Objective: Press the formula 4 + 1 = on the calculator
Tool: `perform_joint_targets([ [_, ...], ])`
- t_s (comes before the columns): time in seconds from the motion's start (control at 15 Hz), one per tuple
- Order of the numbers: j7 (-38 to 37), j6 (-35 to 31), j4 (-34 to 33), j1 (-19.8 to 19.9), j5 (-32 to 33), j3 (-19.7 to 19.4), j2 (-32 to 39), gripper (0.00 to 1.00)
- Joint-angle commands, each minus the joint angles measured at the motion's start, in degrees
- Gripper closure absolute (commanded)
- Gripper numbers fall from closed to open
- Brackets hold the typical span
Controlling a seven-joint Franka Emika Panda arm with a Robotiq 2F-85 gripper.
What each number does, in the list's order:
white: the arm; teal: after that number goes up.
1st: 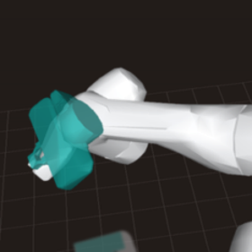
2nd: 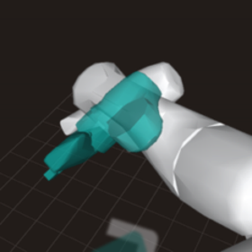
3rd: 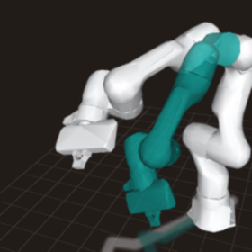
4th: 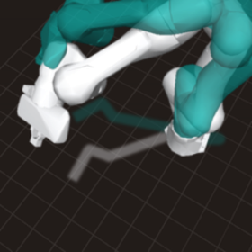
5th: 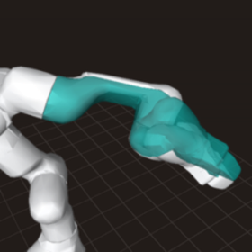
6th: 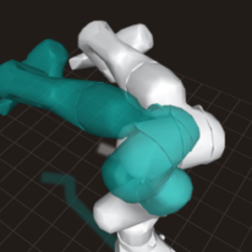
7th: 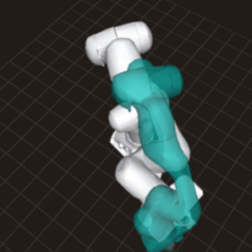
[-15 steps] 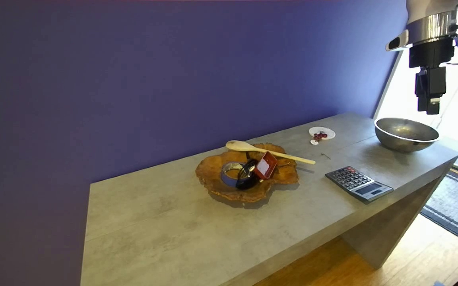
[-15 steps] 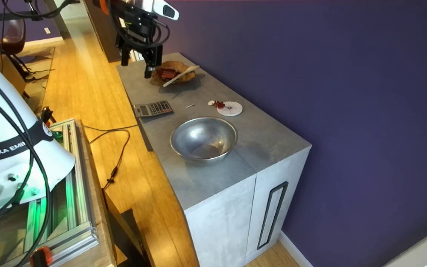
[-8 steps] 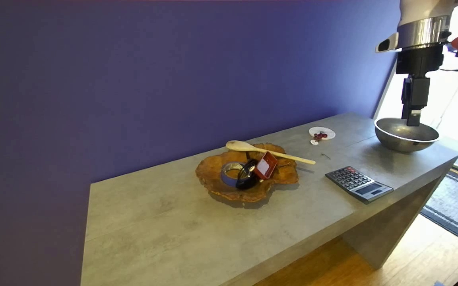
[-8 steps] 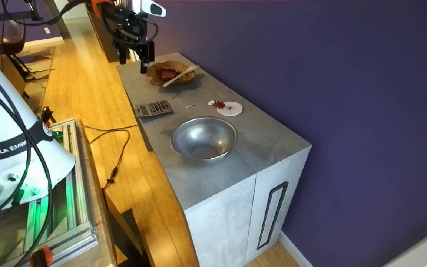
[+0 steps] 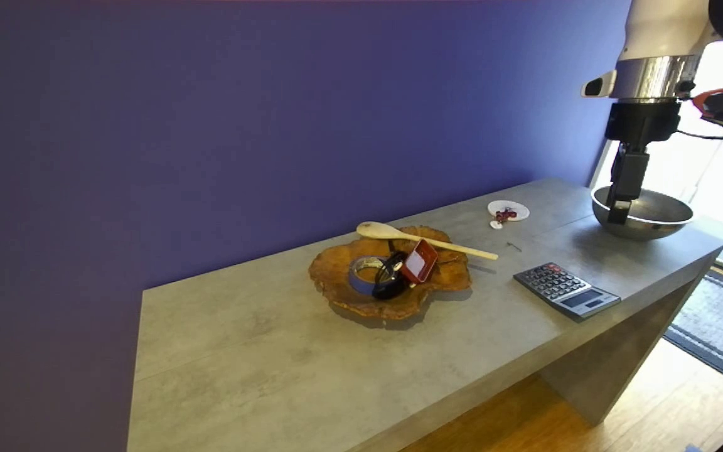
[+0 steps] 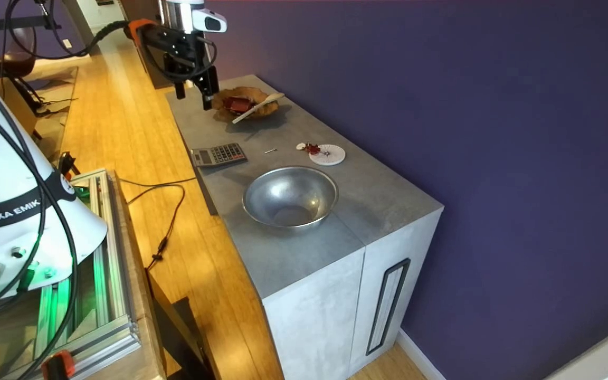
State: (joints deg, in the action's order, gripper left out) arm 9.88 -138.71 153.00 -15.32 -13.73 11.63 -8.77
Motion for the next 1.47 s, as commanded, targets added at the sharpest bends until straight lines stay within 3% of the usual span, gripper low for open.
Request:
perform_joint_targets([
  [0.0, -0.03, 0.16, -0.13, -0.06, 0.03, -0.12, -0.06, 0.00],
  [0.53, -8.46, -1.35, -2.93, 0.42, 0.17, 0.84, 7.25, 0.01],
  [0.6, -8.36, -1.46, -3.31, 0.39, -0.30, 0.85, 8.13, 0.24],
  [0.73, -8.25, -1.74, -4.23, 0.35, -0.76, 1.02, 9.74, 0.30],
  [1.4, -7.34, -6.57, -7.73, 1.12, 0.54, 1.23, 17.37, 1.00],
])
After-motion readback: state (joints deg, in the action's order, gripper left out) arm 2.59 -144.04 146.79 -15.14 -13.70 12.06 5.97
